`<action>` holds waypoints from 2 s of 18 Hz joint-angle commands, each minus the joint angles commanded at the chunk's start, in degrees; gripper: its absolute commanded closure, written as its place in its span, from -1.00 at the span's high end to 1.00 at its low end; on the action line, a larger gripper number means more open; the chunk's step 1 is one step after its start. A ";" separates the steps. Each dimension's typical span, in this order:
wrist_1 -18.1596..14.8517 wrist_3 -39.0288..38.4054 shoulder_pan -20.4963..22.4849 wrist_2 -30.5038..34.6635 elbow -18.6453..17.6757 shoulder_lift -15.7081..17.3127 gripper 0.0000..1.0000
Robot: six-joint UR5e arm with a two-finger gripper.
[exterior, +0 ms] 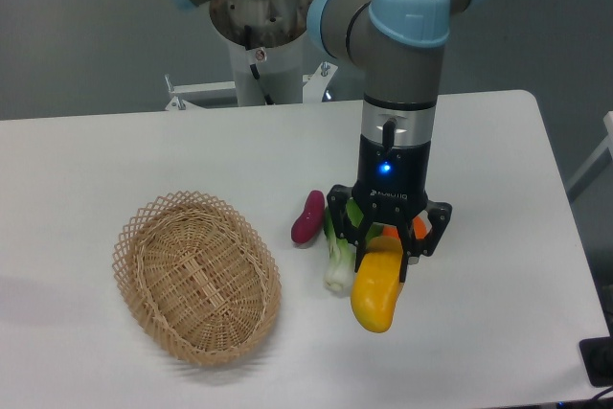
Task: Place the mango in the basket
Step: 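Carry the held yellow mango over the wicker basket with the gripper, then lower the mango into the basket and open the gripper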
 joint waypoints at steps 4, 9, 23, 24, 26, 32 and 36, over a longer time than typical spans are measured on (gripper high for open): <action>0.09 0.00 0.00 0.17 -1.32 0.35 -0.12; 0.00 -0.88 -1.40 0.26 -3.43 1.84 -0.12; -0.44 -6.85 -17.39 11.60 -14.50 1.58 -0.12; -0.44 -7.38 -18.53 11.60 -15.02 1.06 -0.12; -0.18 -7.47 -20.56 11.69 -15.73 0.18 -0.12; -0.18 -7.21 -27.50 18.44 -17.22 -2.37 -0.12; -0.18 -7.56 -28.12 18.98 -18.19 -2.55 -0.11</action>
